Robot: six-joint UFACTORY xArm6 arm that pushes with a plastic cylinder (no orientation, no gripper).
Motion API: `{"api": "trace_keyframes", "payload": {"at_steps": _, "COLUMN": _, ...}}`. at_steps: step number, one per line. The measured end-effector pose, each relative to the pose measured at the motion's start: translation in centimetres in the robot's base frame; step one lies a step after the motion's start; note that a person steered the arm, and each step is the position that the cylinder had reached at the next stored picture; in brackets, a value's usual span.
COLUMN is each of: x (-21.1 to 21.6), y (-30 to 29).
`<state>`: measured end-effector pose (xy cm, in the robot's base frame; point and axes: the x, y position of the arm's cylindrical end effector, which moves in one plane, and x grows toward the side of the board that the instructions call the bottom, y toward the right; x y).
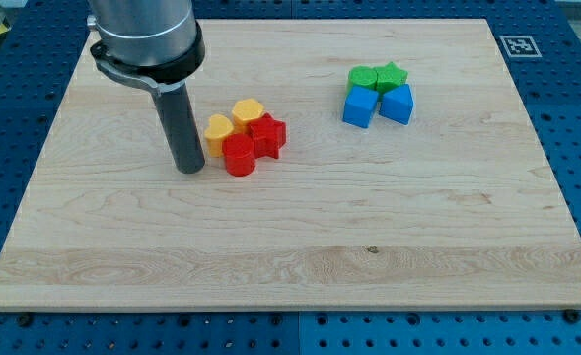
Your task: Separate hexagon from the group of blocks
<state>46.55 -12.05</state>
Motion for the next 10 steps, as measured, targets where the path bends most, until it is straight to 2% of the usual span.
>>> {"api": "trace_keyframes", "payload": {"at_steps": 2, "x": 1.1, "y": -0.2}}
{"api": "trace_keyframes", "payload": {"at_steps": 4, "x": -4.8, "y": -4.7}}
{"api": "trace_keyframes", "payload": {"at_steps": 5, "x": -7.4, "y": -4.5}}
{"api": "trace_keyframes", "payload": {"at_steps": 10, "x": -7.6, "y": 1.6}}
